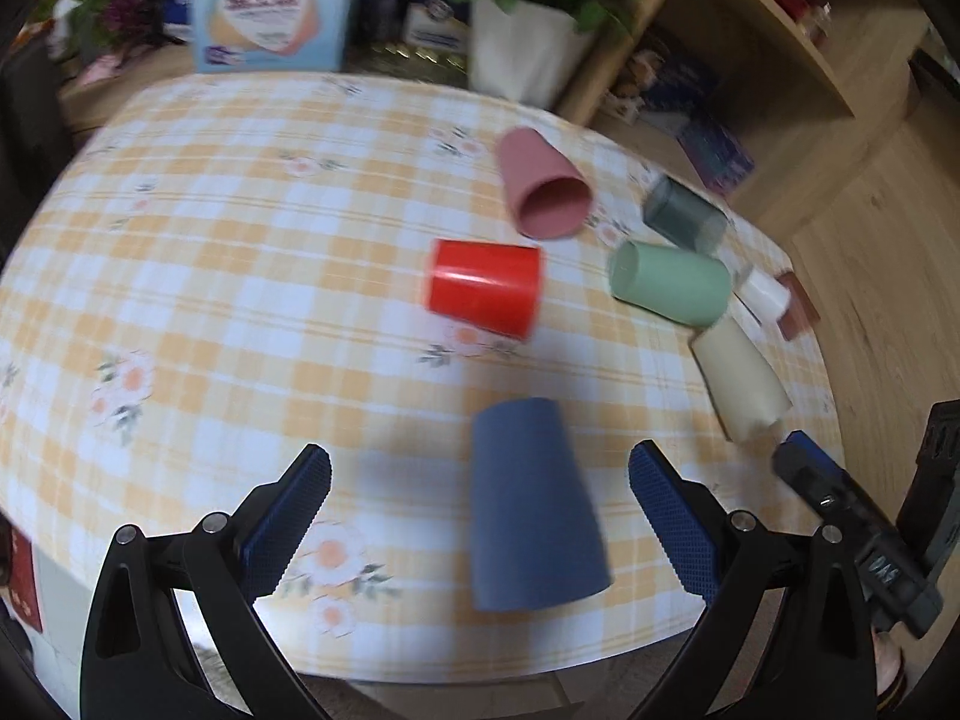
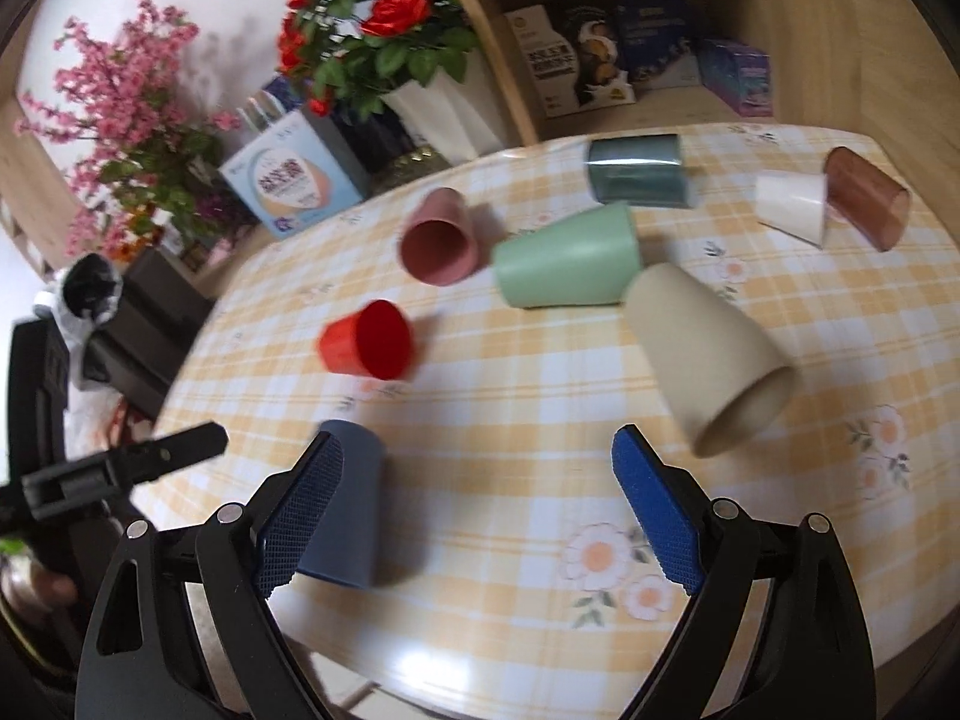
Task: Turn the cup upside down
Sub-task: 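Close the left gripper around the blue cup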
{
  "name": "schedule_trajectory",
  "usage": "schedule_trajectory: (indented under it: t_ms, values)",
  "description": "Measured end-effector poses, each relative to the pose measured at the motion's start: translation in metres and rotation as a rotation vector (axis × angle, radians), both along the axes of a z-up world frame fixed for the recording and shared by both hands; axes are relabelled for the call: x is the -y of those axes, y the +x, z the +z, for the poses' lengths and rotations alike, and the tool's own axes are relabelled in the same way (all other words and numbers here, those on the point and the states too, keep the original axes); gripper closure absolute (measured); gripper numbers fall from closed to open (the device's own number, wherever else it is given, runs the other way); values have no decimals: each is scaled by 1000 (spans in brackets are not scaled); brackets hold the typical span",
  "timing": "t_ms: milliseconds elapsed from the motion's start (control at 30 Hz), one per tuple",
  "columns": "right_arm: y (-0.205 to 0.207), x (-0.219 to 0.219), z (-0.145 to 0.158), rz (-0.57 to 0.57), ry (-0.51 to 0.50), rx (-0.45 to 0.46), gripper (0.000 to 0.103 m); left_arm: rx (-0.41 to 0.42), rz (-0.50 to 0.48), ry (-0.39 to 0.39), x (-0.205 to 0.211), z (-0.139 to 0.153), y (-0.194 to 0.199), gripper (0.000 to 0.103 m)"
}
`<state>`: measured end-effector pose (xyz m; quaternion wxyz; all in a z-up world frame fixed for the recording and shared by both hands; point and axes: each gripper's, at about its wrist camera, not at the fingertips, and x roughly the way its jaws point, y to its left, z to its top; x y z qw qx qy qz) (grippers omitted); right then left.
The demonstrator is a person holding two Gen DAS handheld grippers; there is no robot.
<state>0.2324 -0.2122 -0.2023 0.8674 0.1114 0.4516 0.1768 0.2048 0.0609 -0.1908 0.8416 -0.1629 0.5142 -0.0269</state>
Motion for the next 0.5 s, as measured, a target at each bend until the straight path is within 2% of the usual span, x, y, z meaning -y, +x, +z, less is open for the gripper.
schedule_trajectory:
  t_ms: [267,400,500]
  values:
    - [6,27,-12,-96,-79,-26,15,-186,-2,-102,19,-42,51,6]
    - [8,37,-15,-127,-89,-38,15,-231,13,-124,26,-54,62,7]
    - [9,40,-17,-138,-95,-45,15,-256,-10,-112,35,-61,69,20]
